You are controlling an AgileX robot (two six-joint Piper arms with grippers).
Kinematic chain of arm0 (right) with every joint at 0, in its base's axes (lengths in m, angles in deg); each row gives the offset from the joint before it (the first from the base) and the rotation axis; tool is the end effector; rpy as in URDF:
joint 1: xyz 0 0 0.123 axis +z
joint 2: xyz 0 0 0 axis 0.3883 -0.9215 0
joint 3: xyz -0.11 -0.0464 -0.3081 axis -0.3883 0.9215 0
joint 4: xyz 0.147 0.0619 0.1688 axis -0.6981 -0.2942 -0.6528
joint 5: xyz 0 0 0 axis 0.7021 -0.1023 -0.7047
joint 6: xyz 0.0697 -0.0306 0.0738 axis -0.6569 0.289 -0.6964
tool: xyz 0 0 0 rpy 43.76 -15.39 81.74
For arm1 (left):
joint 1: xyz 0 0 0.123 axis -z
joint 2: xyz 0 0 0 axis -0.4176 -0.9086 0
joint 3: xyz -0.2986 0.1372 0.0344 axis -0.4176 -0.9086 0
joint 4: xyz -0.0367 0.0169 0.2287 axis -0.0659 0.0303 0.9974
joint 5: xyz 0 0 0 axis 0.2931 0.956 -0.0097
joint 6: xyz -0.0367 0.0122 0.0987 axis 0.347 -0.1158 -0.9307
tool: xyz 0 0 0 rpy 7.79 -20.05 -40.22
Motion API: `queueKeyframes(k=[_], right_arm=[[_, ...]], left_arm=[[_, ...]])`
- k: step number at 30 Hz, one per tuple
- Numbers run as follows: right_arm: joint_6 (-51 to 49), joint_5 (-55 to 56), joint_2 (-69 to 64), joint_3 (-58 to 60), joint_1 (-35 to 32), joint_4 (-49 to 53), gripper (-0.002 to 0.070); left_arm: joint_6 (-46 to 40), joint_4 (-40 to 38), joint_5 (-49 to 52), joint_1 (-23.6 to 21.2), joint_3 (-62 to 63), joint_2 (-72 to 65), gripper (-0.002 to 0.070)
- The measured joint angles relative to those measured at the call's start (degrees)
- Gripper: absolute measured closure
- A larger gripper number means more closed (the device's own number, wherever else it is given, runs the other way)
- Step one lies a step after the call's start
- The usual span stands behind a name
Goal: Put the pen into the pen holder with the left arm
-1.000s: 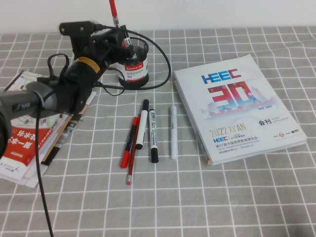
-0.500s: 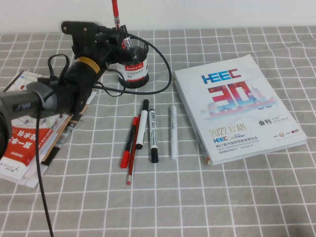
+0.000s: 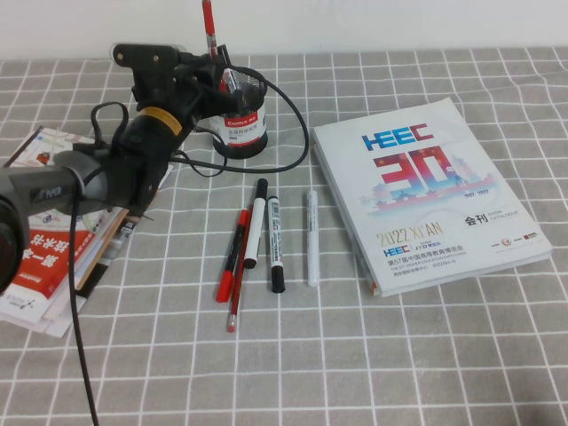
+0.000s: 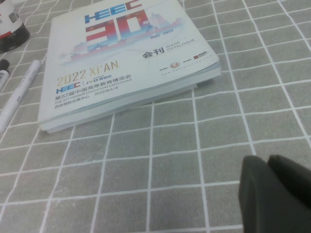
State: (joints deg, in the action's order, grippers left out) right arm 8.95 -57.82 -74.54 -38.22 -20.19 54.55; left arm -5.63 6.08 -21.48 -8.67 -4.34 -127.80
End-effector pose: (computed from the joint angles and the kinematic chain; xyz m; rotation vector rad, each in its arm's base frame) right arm -0.0008 0.0101 0.1636 0.1328 1.9014 0.2969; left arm 0.5052 -0.1614 0.2380 0.2629 1.5635 -0.4111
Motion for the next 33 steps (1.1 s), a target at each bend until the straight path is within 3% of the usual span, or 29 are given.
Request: queueKeyframes(k=[8,17,25,28,33], right_arm=[[0.0,0.0,0.0,0.0,0.0,0.0,0.0691],[0.0,0.0,0.0,0.0,0.0,0.0,0.0691],[0.0,0.0,0.0,0.0,0.0,0.0,0.0691],[0.0,0.0,0.0,0.0,0.0,0.0,0.0691],[0.0,0.0,0.0,0.0,0.0,0.0,0.0691]], left_arm=[[0.0,0.0,1.06,0.0,0.0,0.0,0.0587],[0.0,-0.54,1.31,0.0,0.0,0.0,0.0432],[0.0,0.04,7.2,-0.02,0.0,2.6,0.0408],[0.27,2.48,13.24,-0.02,-0.42,7.02,0.0459],[5.32,9.18,24.19,-0.02,-4.11,18.33,0.064]])
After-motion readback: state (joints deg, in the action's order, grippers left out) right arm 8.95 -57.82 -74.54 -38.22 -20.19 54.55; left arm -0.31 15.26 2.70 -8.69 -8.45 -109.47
